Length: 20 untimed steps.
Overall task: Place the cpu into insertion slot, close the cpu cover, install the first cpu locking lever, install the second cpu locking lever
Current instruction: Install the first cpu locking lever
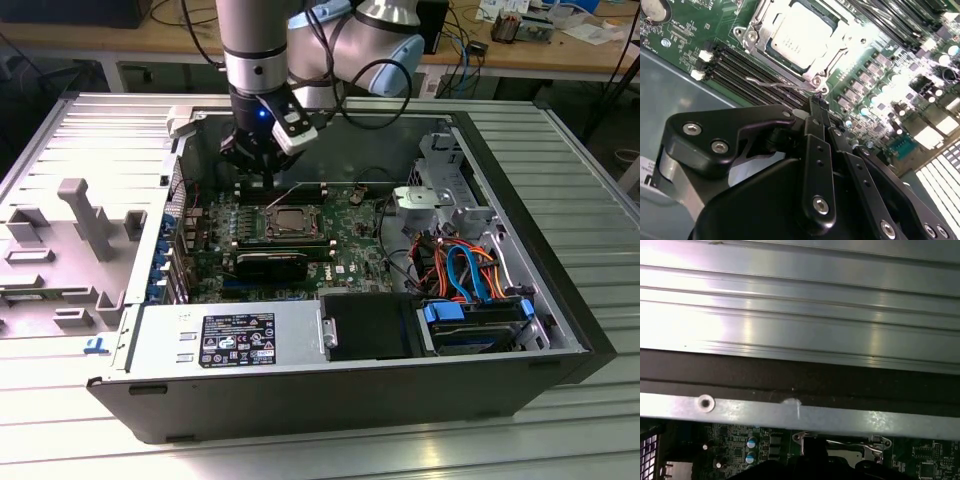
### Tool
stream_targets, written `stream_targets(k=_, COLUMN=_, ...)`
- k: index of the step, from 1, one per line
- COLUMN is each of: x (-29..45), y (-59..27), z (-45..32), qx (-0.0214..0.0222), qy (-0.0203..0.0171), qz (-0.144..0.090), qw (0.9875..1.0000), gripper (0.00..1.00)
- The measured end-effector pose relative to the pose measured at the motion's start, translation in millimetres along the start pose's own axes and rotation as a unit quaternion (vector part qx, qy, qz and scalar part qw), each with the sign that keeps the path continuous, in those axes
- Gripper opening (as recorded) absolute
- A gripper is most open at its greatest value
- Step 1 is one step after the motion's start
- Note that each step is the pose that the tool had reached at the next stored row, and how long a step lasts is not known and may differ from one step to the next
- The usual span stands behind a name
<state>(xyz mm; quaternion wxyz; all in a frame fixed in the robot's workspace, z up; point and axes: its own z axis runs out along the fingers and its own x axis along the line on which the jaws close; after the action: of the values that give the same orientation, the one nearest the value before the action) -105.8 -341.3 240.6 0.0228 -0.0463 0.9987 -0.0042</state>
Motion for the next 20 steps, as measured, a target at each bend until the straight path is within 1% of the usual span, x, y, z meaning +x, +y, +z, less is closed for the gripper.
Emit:
stream_targets(k=3, x=-4.5, y=-0.4, z=4.7, qx=-0.0005, qy=-0.0002, qz=-0.013, qw=0.9999, gripper=0.11)
stream_targets(k=4, x=-6.4, y=-0.6, z=7.1, qx=-0.0005, qy=-0.0001, qz=-0.014, qw=0.9999, gripper=0.11)
stream_targets(k=7, x=-9.5, y=-0.8, z=11.0, qx=-0.0006, qy=-0.0002, qz=-0.014, qw=0.9999, gripper=0.11)
stream_targets(k=12, x=-12.3, y=-1.1, z=14.5, qx=-0.0005, qy=-0.0001, qz=-0.014, qw=0.9999, gripper=0.11)
stream_targets(k=16, x=-16.2, y=-1.4, z=18.2, qx=-0.0005, qy=-0.0001, qz=-0.014, qw=0.9999, gripper=0.11)
stream_targets(k=18, x=-21.1, y=-1.9, z=20.7, qx=-0.0005, qy=-0.0001, qz=-0.014, qw=0.9999, gripper=0.11)
stream_targets(k=20, x=-24.5, y=-2.2, z=22.2, qx=-0.0005, qy=-0.0001, qz=-0.014, qw=0.9999, gripper=0.11)
